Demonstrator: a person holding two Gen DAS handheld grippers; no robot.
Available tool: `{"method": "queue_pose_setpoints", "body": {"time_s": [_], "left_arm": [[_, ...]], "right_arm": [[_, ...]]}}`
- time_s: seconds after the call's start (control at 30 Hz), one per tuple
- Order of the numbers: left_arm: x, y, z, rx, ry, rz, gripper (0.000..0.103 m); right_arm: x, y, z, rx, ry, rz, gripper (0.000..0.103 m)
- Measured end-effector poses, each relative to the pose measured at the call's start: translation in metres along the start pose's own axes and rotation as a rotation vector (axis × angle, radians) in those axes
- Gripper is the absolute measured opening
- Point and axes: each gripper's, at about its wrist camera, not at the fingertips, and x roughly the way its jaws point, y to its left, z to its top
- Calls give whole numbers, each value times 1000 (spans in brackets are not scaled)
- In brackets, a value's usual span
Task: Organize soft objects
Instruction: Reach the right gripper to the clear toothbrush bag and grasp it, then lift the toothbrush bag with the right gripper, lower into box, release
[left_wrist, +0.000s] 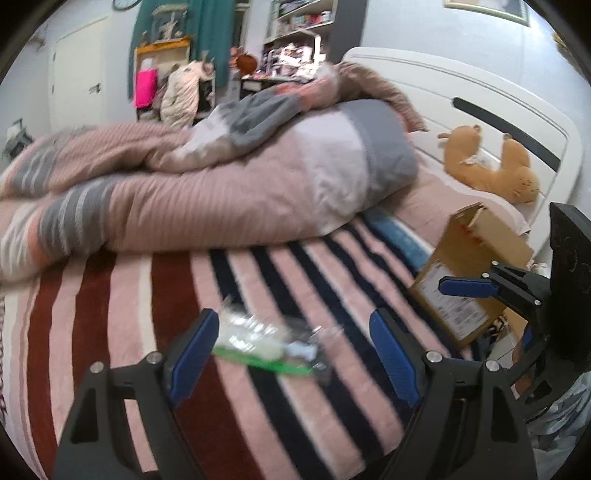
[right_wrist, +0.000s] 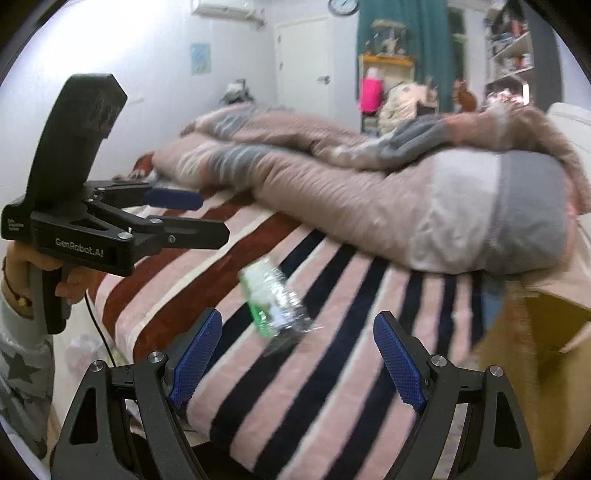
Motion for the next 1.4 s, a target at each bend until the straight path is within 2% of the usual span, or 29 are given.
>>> {"method": "queue_pose_setpoints", "body": {"time_s": [0.17,0.33,0.63,0.7,0.83,0.9,0.93,1.03,1.13,1.4], "left_arm": [[22,39,-23,-66,40,1,81],[50,67,-37,-116,82,5,81],[83,92,-45,-175,113,-38,81],[87,95,-46,-181,114,-46,81],[94,98,-47,-193,118,-60,81],[95,98,-48,-197,120,-68,81],[96,98,-48,-198,120,-72,81],[98,95,-47,-194,124,-82,81],[98,91,-45,-191,119,-97,81],[85,76,-34,-173,88,-123,81]], "right_arm": [[52,6,-1,-14,75,45,82],[97,12,1,-57,100,37,82],[157,20,12,-96,156,54,81],[166,22,13,-111,168,53,72],[182,26,12,-135,204,48,63],[187,24,11,-134,207,18,43],[187,23,11,-130,207,13,40],[184,18,11,-100,203,32,36],[179,18,12,-99,190,29,26],[148,22,13,-87,135,59,22]]}}
